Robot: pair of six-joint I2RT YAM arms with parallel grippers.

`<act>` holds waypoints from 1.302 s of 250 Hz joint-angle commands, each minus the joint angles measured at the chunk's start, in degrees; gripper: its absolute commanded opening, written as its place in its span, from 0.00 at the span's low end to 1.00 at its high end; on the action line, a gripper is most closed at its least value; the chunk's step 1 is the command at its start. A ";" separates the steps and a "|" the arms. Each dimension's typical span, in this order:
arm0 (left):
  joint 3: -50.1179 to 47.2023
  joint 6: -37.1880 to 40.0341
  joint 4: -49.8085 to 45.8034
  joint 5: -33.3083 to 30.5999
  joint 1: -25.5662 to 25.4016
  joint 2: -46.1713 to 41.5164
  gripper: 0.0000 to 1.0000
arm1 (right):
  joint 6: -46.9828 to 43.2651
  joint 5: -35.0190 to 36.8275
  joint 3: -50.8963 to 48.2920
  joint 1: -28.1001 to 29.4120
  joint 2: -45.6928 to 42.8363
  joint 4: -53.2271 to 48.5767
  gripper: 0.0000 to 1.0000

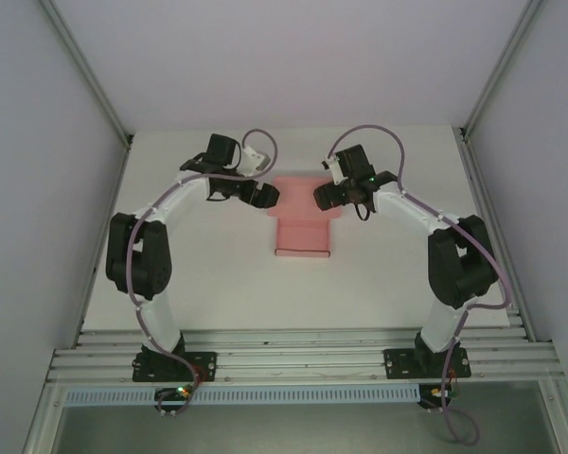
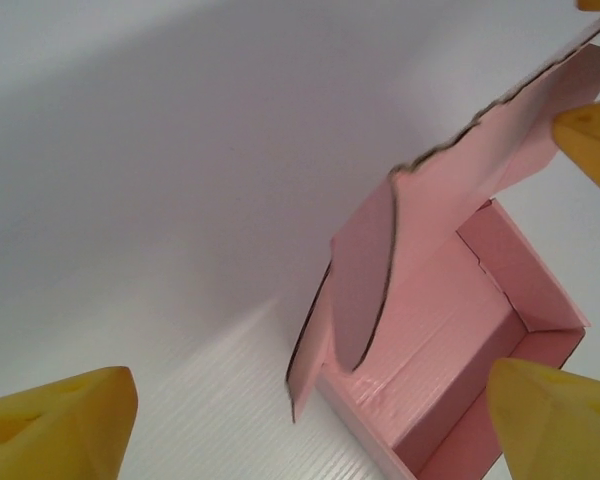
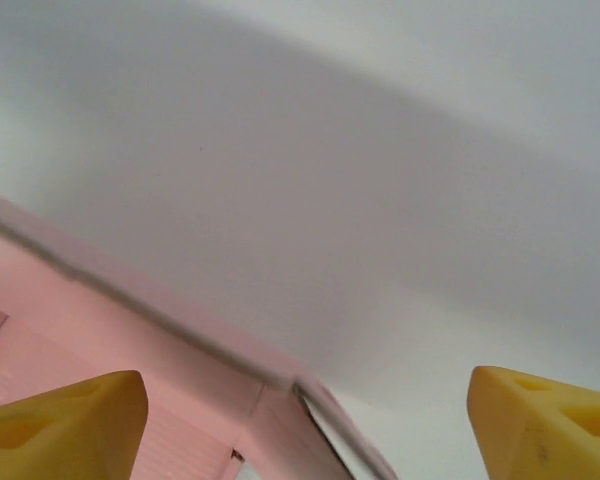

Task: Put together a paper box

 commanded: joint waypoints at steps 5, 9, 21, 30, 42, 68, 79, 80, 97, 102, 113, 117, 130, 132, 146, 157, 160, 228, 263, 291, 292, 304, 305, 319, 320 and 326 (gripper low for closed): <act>4.50 4.86 -7.29 -0.50 -1.42 1.42 0.78 | -3.15 -4.07 1.84 -0.18 0.66 -2.29 0.76; 4.79 5.11 -7.64 -0.94 -1.40 1.67 0.76 | -3.23 -4.20 1.82 -0.20 0.65 -2.38 0.74; 5.46 5.34 -8.31 -2.23 -1.46 2.36 0.68 | -3.03 -4.05 1.99 -0.25 0.64 -2.70 0.68; 5.92 5.60 -9.04 -2.40 -1.40 2.86 0.65 | -3.15 -3.95 2.15 -0.21 0.75 -3.30 0.62; 6.62 5.73 -9.76 -2.42 -2.83 3.48 0.60 | -3.10 -3.55 2.24 -0.26 0.79 -3.65 0.57; 7.52 5.73 -10.70 -2.07 -3.35 4.14 0.46 | -3.19 -3.07 2.27 -0.26 0.92 -4.57 0.45; 7.61 5.83 -10.47 -2.07 -3.50 4.04 0.39 | -2.93 -2.65 2.25 -0.30 0.93 -4.81 0.42; 7.61 5.85 -10.33 -2.07 -3.52 4.00 0.39 | -2.92 -2.64 2.29 -0.27 0.93 -4.85 0.41; 7.69 5.79 -10.04 -2.23 -3.86 3.86 0.36 | -2.73 -2.45 2.24 -0.31 0.86 -5.02 0.37; 7.70 5.83 -10.01 -2.24 -3.96 3.83 0.33 | -2.61 -2.36 2.24 -0.25 0.79 -5.03 0.35; 7.82 5.96 -10.06 -2.42 -4.17 3.87 0.31 | -2.63 -2.43 2.13 -0.27 0.64 -5.05 0.31; 7.91 5.88 -10.07 -2.58 -4.28 3.89 0.30 | -2.61 -2.40 2.13 -0.28 0.64 -5.06 0.30; 8.18 5.88 -10.42 -3.20 -4.50 4.04 0.23 | -2.37 -2.56 2.13 -0.29 0.42 -5.05 0.26; 8.21 5.85 -10.49 -3.27 -4.57 4.01 0.22 | -2.37 -2.61 2.15 -0.33 0.45 -5.06 0.25; 8.39 5.79 -10.74 -3.91 -4.78 4.00 0.11 | -2.32 -3.02 2.14 -0.27 0.18 -5.19 0.21; 8.48 5.61 -10.82 -4.83 -4.98 3.86 0.04 | -2.13 -3.03 2.11 -0.30 0.13 -5.25 0.16; 8.45 5.62 -10.83 -5.06 -5.10 3.76 0.03 | -2.13 -3.10 2.11 -0.25 0.06 -5.29 0.15; 10.14 0.67 -9.72 -19.58 -8.63 2.21 0.03 | 1.74 1.34 0.86 0.93 -2.61 0.03 0.08; 11.90 -3.13 -8.44 -28.63 -11.31 2.61 0.04 | 4.46 6.73 -0.71 2.42 -3.48 7.32 0.09; 13.09 -8.27 -6.90 -33.05 -12.22 3.82 0.05 | 9.10 9.60 -1.91 3.59 -2.87 12.70 0.10; 13.12 -8.49 -6.79 -33.25 -12.23 3.85 0.05 | 9.20 9.60 -1.99 3.61 -2.82 12.96 0.10; 13.60 -11.20 -5.98 -35.05 -12.41 4.62 0.05 | 10.93 10.46 -3.09 4.11 -2.31 16.60 0.10; 13.64 -11.37 -5.93 -35.13 -12.45 4.69 0.05 | 11.12 10.60 -3.19 4.17 -2.23 16.93 0.10; 13.85 -14.47 -4.80 -36.40 -12.74 5.33 0.05 | 13.80 12.98 -3.93 4.96 -1.35 19.97 0.09; 13.81 -14.67 -4.68 -36.46 -12.80 5.31 0.05 | 13.97 13.18 -3.96 5.03 -1.31 20.16 0.09; 13.59 -15.50 -4.11 -36.05 -12.76 5.41 0.05 | 15.02 14.54 -4.12 5.52 -0.98 21.41 0.09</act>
